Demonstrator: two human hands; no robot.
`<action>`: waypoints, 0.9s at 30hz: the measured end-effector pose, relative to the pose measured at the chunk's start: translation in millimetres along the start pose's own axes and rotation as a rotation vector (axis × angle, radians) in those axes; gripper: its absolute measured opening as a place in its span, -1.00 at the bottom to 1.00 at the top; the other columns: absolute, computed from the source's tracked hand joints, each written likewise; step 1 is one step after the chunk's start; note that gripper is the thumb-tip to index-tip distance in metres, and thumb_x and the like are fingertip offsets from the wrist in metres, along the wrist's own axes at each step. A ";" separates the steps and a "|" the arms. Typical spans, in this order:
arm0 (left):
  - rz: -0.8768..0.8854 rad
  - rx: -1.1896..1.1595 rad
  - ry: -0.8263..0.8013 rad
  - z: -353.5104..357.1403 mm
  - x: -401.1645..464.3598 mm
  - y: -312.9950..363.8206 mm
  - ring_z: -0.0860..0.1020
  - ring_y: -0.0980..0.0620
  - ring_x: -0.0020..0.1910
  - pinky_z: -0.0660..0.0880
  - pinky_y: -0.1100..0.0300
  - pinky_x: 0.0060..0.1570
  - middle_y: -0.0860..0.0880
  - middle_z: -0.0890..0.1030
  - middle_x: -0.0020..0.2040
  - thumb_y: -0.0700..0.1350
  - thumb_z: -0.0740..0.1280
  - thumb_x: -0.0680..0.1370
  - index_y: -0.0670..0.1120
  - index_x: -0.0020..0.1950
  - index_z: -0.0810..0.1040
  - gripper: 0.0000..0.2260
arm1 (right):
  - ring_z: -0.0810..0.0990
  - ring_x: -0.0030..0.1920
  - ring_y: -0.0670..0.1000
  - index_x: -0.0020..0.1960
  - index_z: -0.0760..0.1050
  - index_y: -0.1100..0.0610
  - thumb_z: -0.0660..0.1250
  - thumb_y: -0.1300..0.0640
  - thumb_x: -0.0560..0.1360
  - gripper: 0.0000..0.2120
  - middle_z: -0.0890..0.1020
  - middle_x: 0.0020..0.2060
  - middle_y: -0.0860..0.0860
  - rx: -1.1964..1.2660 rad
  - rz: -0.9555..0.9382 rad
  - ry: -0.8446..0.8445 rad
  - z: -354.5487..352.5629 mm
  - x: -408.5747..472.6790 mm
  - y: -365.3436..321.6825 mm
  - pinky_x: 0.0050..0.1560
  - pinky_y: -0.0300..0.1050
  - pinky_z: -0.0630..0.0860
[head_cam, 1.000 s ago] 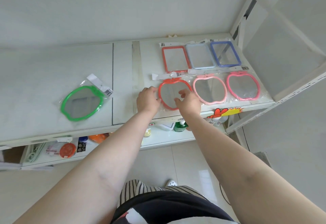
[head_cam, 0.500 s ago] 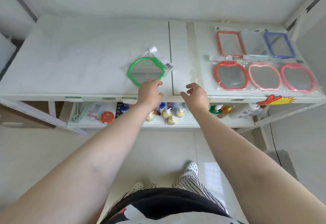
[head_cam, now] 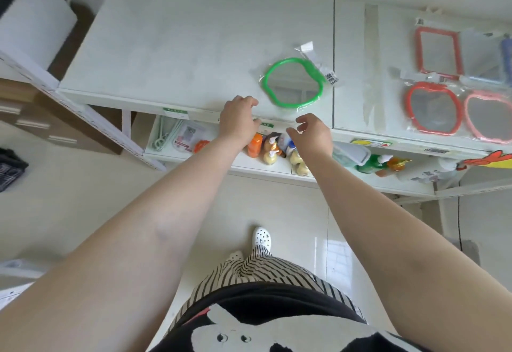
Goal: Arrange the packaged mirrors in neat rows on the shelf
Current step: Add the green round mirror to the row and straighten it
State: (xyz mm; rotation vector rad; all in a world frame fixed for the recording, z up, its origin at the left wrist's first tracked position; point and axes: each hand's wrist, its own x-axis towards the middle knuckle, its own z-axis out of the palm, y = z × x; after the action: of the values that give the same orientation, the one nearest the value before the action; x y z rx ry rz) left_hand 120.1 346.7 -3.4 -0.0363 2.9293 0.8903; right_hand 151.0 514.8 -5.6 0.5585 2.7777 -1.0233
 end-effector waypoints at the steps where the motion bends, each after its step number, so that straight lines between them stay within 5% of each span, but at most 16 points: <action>1: -0.010 0.004 0.008 -1.9 3.3 -1.2 0.47 -0.12 0.24 0.43 0.05 0.20 -0.10 0.53 0.23 -0.15 0.35 0.48 -0.07 0.30 0.49 -0.62 | 0.58 0.09 0.04 0.23 0.48 0.04 0.34 0.01 0.48 -0.66 0.61 0.08 -0.01 0.002 -0.005 -0.004 0.2 4.2 -3.4 0.00 -0.08 0.47; 10: -0.054 0.013 0.008 -14.2 37.7 -10.4 0.45 -0.13 0.26 0.42 0.04 0.23 -0.12 0.51 0.26 -0.11 0.35 0.50 -0.09 0.32 0.45 -0.61 | 0.59 0.12 0.07 0.24 0.45 0.03 0.32 -0.03 0.47 -0.64 0.61 0.10 -0.02 0.000 0.107 0.054 -7.1 36.9 -14.4 0.08 0.00 0.53; 21: 0.041 -0.036 -0.268 -15.3 116.4 -5.7 0.39 -0.16 0.35 0.35 0.08 0.27 -0.17 0.39 0.36 -0.05 0.34 0.53 -0.14 0.44 0.29 -0.48 | 0.56 0.10 0.12 0.23 0.42 0.15 0.31 -0.06 0.49 -0.59 0.58 0.08 0.06 0.138 0.468 0.201 7.3 55.2 -35.4 -0.03 -0.09 0.40; 27: 0.184 -0.009 -0.518 -21.5 148.2 -3.9 0.36 -0.18 0.38 0.33 0.09 0.28 -0.20 0.38 0.39 -0.08 0.33 0.54 -0.19 0.42 0.28 -0.50 | 0.44 -0.27 0.13 -0.23 0.38 0.13 0.33 -0.05 0.47 -0.72 0.42 -0.41 0.01 0.264 0.602 0.255 33.5 63.0 -59.0 -0.27 -0.13 0.33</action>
State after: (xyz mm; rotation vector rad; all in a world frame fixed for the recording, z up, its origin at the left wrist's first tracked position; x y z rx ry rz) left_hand -28.9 331.6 0.0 0.4054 2.4681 0.7883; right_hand 70.0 470.4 -11.1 1.5367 2.3963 -1.2235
